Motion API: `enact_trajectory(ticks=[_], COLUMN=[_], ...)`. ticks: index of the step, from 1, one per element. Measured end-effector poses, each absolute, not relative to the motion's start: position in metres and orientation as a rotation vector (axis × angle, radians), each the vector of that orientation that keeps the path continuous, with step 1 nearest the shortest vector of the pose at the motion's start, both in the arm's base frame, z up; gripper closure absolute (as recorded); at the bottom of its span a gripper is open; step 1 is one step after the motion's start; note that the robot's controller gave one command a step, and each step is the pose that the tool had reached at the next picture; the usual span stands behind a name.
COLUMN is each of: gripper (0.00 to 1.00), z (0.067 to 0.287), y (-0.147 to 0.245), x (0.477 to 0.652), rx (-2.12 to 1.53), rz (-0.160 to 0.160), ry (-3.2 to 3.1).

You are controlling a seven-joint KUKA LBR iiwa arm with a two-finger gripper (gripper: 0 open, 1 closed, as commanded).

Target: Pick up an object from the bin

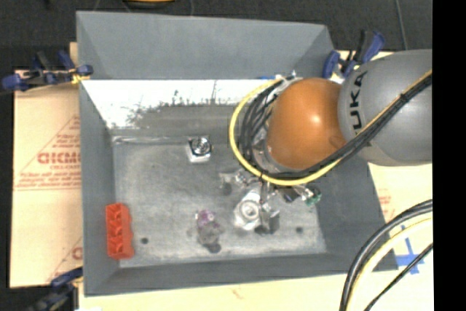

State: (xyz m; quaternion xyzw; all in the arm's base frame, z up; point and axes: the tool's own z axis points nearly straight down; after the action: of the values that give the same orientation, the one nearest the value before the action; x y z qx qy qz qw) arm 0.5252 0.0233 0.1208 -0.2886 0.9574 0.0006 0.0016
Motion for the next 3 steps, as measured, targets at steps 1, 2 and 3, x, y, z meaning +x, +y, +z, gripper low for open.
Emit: enact_trajectory(ticks=[1,2,3], gripper=[0.00,0.00,1.00], z=[0.0689,0.0693,0.0697], y=[-0.0068,-0.0072,-0.0072], x=[0.5336,0.5343,0.5346], rx=[-1.287,-1.284,-1.284], rz=[-0.001,-0.001,-0.001], ry=[2.867,2.866,2.865])
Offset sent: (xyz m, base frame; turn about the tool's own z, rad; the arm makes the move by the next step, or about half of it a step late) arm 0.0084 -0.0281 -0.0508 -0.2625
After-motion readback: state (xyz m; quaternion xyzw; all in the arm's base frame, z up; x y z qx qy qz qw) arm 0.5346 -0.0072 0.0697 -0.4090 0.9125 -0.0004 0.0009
